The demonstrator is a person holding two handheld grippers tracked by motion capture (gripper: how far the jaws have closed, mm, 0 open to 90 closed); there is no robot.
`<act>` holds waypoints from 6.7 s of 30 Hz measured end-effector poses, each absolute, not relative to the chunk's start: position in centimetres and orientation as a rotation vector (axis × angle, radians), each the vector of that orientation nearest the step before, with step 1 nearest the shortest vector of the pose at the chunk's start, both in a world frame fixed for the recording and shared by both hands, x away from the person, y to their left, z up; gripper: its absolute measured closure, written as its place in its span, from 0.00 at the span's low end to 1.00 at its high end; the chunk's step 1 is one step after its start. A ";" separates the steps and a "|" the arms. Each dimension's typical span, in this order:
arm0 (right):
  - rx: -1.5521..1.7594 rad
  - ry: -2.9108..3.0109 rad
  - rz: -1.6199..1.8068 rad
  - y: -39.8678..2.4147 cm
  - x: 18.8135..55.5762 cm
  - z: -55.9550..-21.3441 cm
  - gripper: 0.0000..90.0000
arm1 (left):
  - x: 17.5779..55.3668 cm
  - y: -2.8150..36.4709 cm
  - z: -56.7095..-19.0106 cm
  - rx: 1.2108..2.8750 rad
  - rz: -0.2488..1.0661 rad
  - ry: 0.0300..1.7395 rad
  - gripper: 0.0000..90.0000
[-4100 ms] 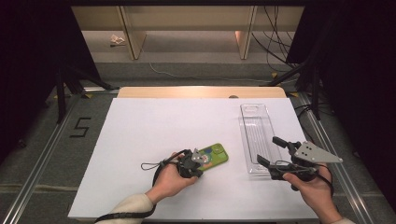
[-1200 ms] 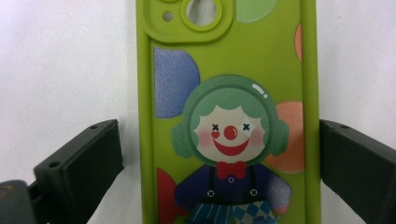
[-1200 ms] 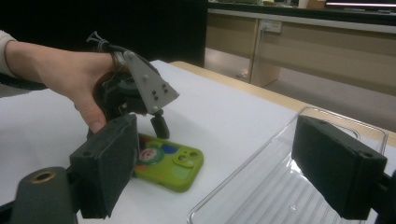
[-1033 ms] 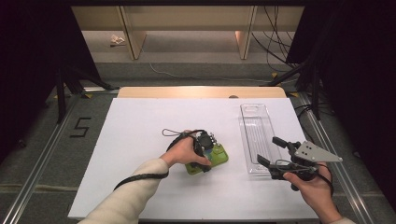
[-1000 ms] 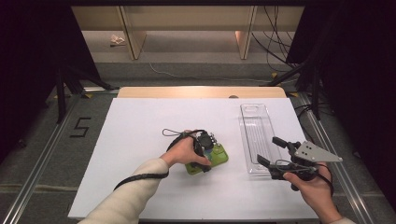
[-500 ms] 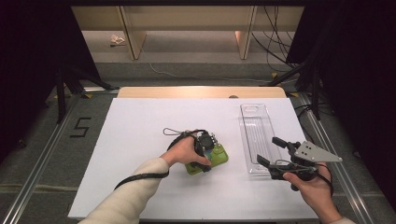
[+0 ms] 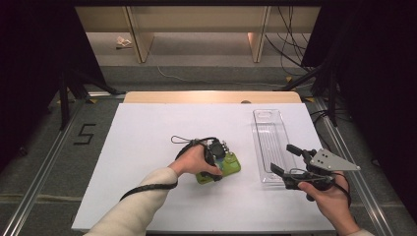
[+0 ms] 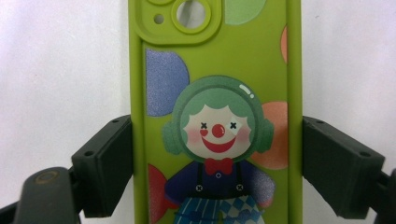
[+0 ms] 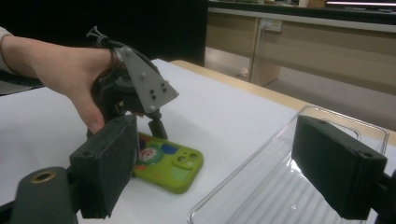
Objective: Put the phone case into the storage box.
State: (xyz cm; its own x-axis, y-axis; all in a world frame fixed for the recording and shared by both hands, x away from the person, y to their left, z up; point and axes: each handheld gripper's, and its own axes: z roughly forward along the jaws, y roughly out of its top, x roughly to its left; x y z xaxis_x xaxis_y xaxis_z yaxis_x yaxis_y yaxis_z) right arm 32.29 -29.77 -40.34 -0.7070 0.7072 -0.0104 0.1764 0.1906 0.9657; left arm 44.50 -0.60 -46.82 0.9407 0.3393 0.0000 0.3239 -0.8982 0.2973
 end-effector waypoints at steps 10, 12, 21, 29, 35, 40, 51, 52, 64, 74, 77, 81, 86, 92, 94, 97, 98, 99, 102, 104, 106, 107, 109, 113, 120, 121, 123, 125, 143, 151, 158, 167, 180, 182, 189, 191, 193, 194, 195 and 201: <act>0.824 2.012 1.536 -29.8 32.3 -40.3 0.18 | 44.4 -0.4 -46.8 2.784 0.079 0.497 0.18; 0.821 2.008 1.538 -29.8 32.3 -40.3 0.18 | 44.3 -0.3 -46.9 2.776 0.082 0.499 0.18; 0.817 2.006 1.533 -29.8 32.3 -40.3 0.18 | 44.0 0.3 -46.8 2.751 0.083 0.514 0.18; 0.817 2.007 1.531 -29.6 32.3 -40.4 0.18 | 43.2 1.5 -46.2 2.671 0.112 0.546 0.18; 0.819 2.008 1.524 -29.5 32.3 -40.4 0.17 | 42.6 2.4 -45.7 2.605 0.146 0.586 0.18; 0.814 2.009 1.528 -29.5 32.2 -40.3 0.17 | 42.3 3.1 -45.3 2.545 0.199 0.624 0.18; 0.820 2.011 1.521 -29.3 32.2 -40.4 0.17 | 41.0 3.8 -44.2 2.414 0.265 0.662 0.18; 0.819 2.011 1.520 -29.3 32.2 -40.4 0.17 | 41.0 3.8 -44.2 2.414 0.265 0.662 0.18; 0.811 2.017 1.523 -28.7 32.2 -40.4 0.16 | 39.6 5.3 -42.8 2.292 0.326 0.692 0.18; 0.814 2.014 1.522 -28.5 32.2 -40.3 0.15 | 38.6 6.6 -42.4 2.209 0.360 0.730 0.18; 0.812 2.017 1.518 -28.4 32.2 -40.3 0.15 | 38.3 7.1 -42.1 2.189 0.376 0.735 0.18; 0.816 2.018 1.521 -28.3 32.2 -40.3 0.15 | 38.2 7.4 -42.1 2.177 0.382 0.737 0.18; 0.811 2.015 1.530 -28.1 32.3 -40.2 0.15 | 37.8 7.7 -42.0 2.143 0.408 0.752 0.18; 0.808 2.019 1.545 -27.5 32.2 -40.1 0.15 | 37.4 8.1 -42.0 2.121 0.427 0.756 0.18; 0.802 2.019 1.549 -27.3 32.3 -40.2 0.15 | 37.3 8.1 -42.0 2.119 0.430 0.755 0.18; 0.798 2.025 1.554 -26.9 32.3 -40.1 0.15 | 37.1 8.3 -42.1 2.111 0.434 0.754 0.18; 0.797 2.029 1.553 -26.8 32.3 -40.1 0.16 | 37.0 8.4 -42.0 2.108 0.433 0.753 0.18; 0.797 2.029 1.553 -26.8 32.3 -40.1 0.16 | 37.0 8.4 -42.0 2.108 0.433 0.753 0.18; 0.787 2.042 1.568 -26.0 32.4 -40.2 0.16 | 36.7 8.5 -42.1 2.097 0.432 0.755 0.18; 0.784 2.049 1.573 -25.5 32.5 -40.2 0.16 | 36.5 8.5 -42.1 2.093 0.431 0.755 0.18; 0.782 2.057 1.583 -25.1 32.6 -40.2 0.16 | 36.4 8.5 -42.1 2.093 0.434 0.754 0.18; 0.782 2.057 1.583 -25.1 32.6 -40.2 0.16 | 36.3 8.5 -42.2 2.094 0.434 0.751 0.18; 0.786 2.063 1.595 -24.5 32.7 -40.2 0.16 | 36.2 8.5 -42.1 2.094 0.435 0.746 0.18; 0.776 2.074 1.602 -23.9 32.7 -40.3 0.16 | 36.0 8.5 -42.2 2.099 0.432 0.742 0.18; 0.754 2.094 1.619 -22.3 32.7 -40.3 0.17 | 35.5 8.4 -42.3 2.110 0.421 0.729 0.18; 0.753 2.097 1.622 -22.1 32.7 -40.3 0.17 | 35.4 8.3 -42.4 2.108 0.425 0.725 0.18; 0.754 2.104 1.622 -21.8 32.8 -40.4 0.17 | 35.3 8.2 -42.4 2.110 0.425 0.721 0.18; 0.756 2.104 1.627 -21.6 32.9 -40.4 0.17 | 35.2 8.1 -42.4 2.106 0.424 0.720 0.18; 0.762 2.116 1.679 -18.2 34.1 -40.4 0.17 | 34.5 7.5 -42.5 2.108 0.422 0.690 0.18; 0.799 2.121 1.669 -17.0 35.4 -40.4 0.18 | 34.0 6.9 -42.6 2.117 0.417 0.672 0.18; 0.831 2.141 1.640 -16.0 36.3 -40.8 0.18 | 33.8 6.7 -42.6 2.122 0.412 0.662 0.18; 0.852 2.164 1.630 -15.1 37.1 -41.1 0.19 | 33.6 6.6 -42.6 2.118 0.409 0.650 0.18; 0.885 2.205 1.619 -14.2 37.9 -41.8 0.27 | 33.7 6.5 -42.7 2.120 0.406 0.648 0.18; 0.887 2.210 1.617 -14.2 37.9 -41.8 0.28 | 33.6 6.5 -42.7 2.120 0.406 0.647 0.18; 0.894 2.222 1.624 -13.7 38.1 -41.9 0.34 | 33.6 6.4 -42.7 2.119 0.405 0.645 0.18; 0.902 2.230 1.618 -13.6 38.2 -41.9 0.35 | 33.6 6.4 -42.7 2.119 0.405 0.645 0.18; 0.911 2.229 1.618 -13.7 38.2 -42.0 0.36 | 33.6 6.4 -42.8 2.116 0.406 0.646 0.18; 0.917 2.228 1.625 -13.7 38.2 -42.0 0.39 | 33.6 6.4 -42.8 2.118 0.404 0.645 0.18; 0.924 2.227 1.630 -13.7 38.2 -42.0 0.40 | 33.6 6.4 -42.8 2.118 0.404 0.645 0.18; 0.955 2.226 1.653 -13.7 38.3 -41.9 0.45 | 33.6 6.4 -42.7 2.118 0.404 0.645 0.18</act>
State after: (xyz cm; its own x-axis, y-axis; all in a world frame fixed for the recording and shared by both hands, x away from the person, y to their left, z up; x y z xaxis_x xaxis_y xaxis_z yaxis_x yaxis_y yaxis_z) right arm 38.35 -13.67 -41.90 -0.7686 0.6058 0.2055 0.3719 0.1618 0.9140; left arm 33.64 6.43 -42.74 0.8137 0.5790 0.0523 0.2997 -0.4949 0.8156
